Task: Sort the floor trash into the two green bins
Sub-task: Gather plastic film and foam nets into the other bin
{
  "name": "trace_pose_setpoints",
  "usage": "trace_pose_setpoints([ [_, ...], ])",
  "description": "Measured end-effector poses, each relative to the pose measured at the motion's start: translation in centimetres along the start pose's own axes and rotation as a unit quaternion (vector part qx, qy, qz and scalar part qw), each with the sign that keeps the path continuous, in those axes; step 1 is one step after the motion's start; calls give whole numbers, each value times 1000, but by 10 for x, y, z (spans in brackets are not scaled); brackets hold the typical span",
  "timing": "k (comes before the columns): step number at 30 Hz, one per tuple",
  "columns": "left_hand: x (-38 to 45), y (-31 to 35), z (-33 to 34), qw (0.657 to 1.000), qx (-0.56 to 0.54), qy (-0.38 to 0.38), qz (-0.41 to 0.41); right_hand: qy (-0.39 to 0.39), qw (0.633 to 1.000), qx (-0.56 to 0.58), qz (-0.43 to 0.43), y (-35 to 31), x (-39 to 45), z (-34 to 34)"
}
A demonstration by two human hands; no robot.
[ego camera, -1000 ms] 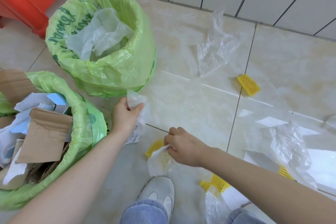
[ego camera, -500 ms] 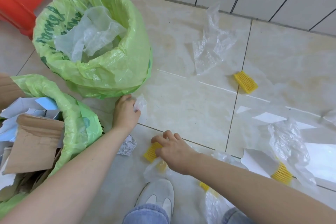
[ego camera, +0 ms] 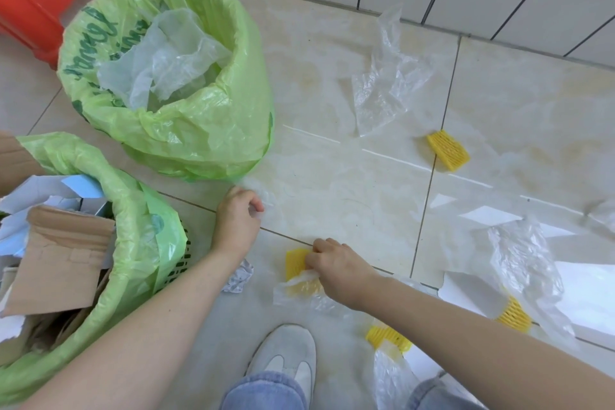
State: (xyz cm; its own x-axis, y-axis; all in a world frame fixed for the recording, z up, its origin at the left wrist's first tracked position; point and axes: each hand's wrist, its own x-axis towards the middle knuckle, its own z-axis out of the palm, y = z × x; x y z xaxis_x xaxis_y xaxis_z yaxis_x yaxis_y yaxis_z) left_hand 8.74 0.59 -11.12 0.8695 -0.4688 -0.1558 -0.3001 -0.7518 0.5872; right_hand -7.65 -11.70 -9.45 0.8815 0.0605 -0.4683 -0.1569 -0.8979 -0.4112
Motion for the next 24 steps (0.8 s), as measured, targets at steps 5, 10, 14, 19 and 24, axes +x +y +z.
trace_pose_setpoints([
  [5,-7,18,11,999,-32,8,1,23,995,89,47,19,-7,-10],
  [10,-16,33,19,998,-43,-27,-28,81,969,209,108,32,-18,-23],
  [14,-16,48,20,992,-99,-46,-67,156,924,315,149,39,-28,-42],
  [19,-8,70,29,989,-135,-25,-55,217,876,364,232,68,-32,-66],
  [24,11,103,45,989,-140,-38,-5,291,826,397,273,113,-43,-96],
])
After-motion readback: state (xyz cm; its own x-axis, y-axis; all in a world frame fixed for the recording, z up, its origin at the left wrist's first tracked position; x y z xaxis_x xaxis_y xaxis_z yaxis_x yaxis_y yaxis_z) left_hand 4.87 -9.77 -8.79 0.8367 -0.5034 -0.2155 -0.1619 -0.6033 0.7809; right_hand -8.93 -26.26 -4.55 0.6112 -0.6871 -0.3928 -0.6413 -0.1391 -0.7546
